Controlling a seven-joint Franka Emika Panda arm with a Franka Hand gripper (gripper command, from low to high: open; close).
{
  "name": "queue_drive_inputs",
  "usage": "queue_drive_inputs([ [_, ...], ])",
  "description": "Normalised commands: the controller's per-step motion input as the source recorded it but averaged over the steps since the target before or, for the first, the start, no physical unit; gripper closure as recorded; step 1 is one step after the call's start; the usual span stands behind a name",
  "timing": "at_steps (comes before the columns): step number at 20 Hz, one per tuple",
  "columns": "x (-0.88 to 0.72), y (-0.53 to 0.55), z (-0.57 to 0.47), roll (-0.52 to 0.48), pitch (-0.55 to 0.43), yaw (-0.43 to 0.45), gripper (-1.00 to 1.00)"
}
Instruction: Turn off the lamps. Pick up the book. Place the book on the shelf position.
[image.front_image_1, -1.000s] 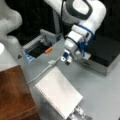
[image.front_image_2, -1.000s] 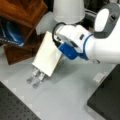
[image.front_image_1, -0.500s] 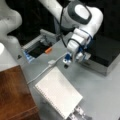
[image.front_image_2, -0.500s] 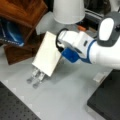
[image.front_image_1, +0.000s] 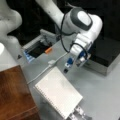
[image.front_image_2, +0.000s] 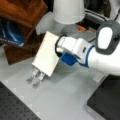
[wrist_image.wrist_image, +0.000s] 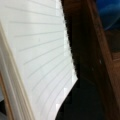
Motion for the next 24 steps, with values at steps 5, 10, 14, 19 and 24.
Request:
queue_drive_inputs([
  [5, 0.33, 0.19, -0.08, -0.433, 0.022, -0.178, -1.0],
  [10, 0.39, 0.21, -0.17, -0.393, -0.002, -0.2, -1.0],
  [14, 0.38, 0.18, -0.23, -0.377, -0.04, -0.207, -1.0],
  [19, 0.36, 0.16, -0.23, -0.347, -0.099, -0.207, 1.0],
  [24, 0.3, 0.17, -0.18, -0.343, -0.123, -0.195, 1.0],
])
